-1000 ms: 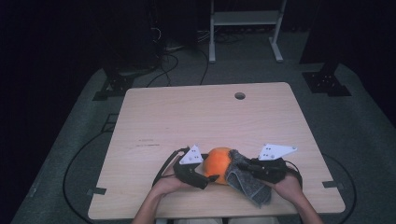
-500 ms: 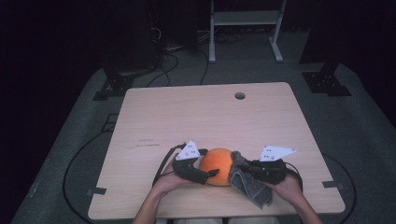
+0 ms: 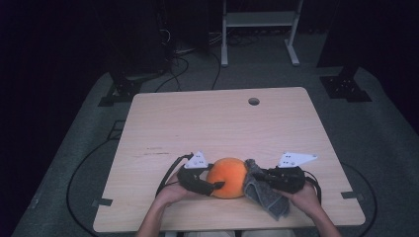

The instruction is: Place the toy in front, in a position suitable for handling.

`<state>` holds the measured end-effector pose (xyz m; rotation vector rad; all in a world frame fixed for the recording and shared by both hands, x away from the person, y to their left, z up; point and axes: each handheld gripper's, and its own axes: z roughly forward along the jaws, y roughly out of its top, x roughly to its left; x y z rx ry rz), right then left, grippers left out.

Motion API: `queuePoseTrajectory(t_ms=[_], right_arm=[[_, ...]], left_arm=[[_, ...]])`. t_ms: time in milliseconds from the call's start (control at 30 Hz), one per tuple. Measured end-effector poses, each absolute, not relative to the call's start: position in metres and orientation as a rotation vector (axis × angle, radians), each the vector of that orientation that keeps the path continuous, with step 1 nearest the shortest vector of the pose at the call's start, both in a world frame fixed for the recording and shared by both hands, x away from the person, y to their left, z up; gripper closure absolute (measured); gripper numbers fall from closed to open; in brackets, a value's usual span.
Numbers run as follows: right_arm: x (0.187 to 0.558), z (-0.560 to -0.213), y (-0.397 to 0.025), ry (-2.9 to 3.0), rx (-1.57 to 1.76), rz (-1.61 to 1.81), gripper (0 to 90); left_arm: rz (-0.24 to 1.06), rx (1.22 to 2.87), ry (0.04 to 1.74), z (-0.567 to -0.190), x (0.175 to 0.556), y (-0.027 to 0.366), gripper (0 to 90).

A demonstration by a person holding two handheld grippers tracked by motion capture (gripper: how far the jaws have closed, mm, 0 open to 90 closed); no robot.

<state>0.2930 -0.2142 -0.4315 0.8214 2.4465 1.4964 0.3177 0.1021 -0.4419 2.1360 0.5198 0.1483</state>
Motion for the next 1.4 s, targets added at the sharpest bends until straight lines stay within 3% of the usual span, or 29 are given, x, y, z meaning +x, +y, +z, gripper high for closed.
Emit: queuePoseTrajectory(t_ms=[67,167,233,267,300,367,467,600,833,1200,1400], right_arm=[[0.294,-0.439,-0.213,2.462,0.838,1.461,79.9],[0.297,-0.445,-0.218,2.466,0.881,1.454,79.8],[0.298,-0.445,-0.219,2.465,0.887,1.452,79.8],[0.298,-0.446,-0.219,2.465,0.891,1.451,79.8],[0.3,-0.445,-0.221,2.467,0.908,1.443,79.9],[0.3,-0.443,-0.223,2.464,0.91,1.443,79.9],[0.298,-0.436,-0.225,2.435,0.906,1.451,80.0],[0.293,-0.421,-0.219,2.376,0.85,1.551,79.9],[0.305,-0.451,-0.223,2.446,0.983,1.374,80.1],[0.307,-0.452,-0.221,2.458,0.996,1.344,80.0],[0.302,-0.432,-0.225,2.368,0.937,1.52,79.9]], left_arm=[[0.133,2.115,0.51,-0.441,0.318,0.102,23.1],[0.132,2.084,0.563,-0.438,0.322,0.098,4.3],[0.102,2.09,0.584,-0.441,0.325,0.094,4.1],[0.077,2.098,0.564,-0.443,0.325,0.092,7.0],[0.114,2.096,0.536,-0.443,0.321,0.091,19.0],[0.129,2.088,0.527,-0.44,0.319,0.091,30.8],[0.256,2.027,0.474,-0.434,0.312,0.089,35.7],[0.326,2.073,0.471,-0.434,0.309,0.078,34.2],[0.255,2.092,0.563,-0.443,0.318,0.092,29.9],[0.252,2.114,0.564,-0.444,0.319,0.096,28.6],[0.277,2.125,0.519,-0.443,0.315,0.091,28.7]])
